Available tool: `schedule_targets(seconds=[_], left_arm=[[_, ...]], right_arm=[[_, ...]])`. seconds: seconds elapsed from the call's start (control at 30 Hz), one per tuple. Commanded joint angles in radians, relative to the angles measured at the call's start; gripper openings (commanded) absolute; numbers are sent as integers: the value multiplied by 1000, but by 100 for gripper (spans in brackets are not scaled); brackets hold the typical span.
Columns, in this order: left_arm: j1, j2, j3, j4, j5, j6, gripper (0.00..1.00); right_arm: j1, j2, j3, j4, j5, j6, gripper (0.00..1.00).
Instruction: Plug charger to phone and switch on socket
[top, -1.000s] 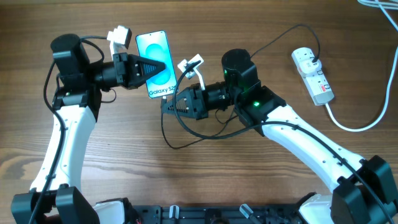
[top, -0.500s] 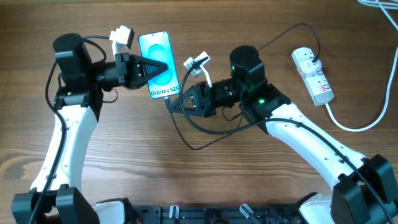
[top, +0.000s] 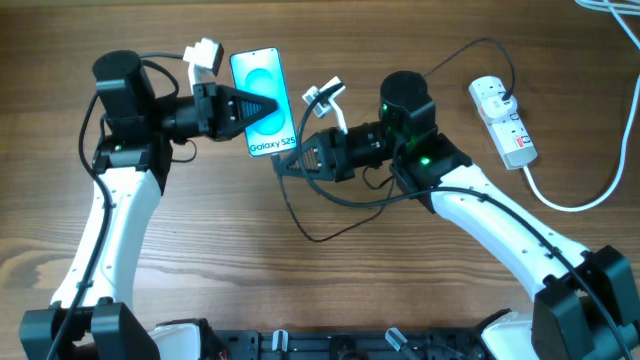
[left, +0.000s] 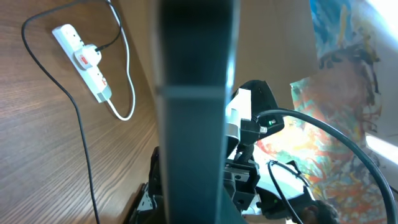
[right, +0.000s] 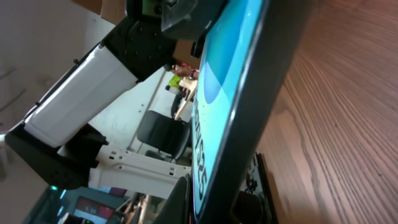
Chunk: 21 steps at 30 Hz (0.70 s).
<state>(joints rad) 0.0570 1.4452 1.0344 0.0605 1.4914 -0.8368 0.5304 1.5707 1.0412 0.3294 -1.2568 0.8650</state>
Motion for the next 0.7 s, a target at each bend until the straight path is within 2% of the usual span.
schedule_targets(seconds=[0.0, 0.27, 0.3, 0.33, 0.37, 0.4, 0.43, 0.67], left_arm=[[-37, -27, -8, -13, 86, 21, 4], [-66, -27, -8, -15, 86, 23, 4], [-66, -27, -8, -15, 85, 46, 4], [-65, -27, -8, -15, 85, 59, 4], [-65, -27, -8, -15, 85, 60, 4], [-66, -27, -8, -15, 85, 70, 4], [-66, -27, -8, -15, 82, 75, 4], [-65, -26, -8, -14, 39, 82, 4]], right_arm=[[-51, -2, 37, 86, 96, 34, 4], [-61, -2, 37, 112, 122, 55, 4], [-61, -2, 37, 112, 123, 51, 11], [-61, -2, 37, 106, 112, 39, 54], [-61, -2, 37, 98, 91, 10, 76], [-61, -2, 37, 88, 61, -26, 91], [-61, -2, 37, 70, 37, -58, 99], [-60, -2, 37, -228, -66, -299, 99]])
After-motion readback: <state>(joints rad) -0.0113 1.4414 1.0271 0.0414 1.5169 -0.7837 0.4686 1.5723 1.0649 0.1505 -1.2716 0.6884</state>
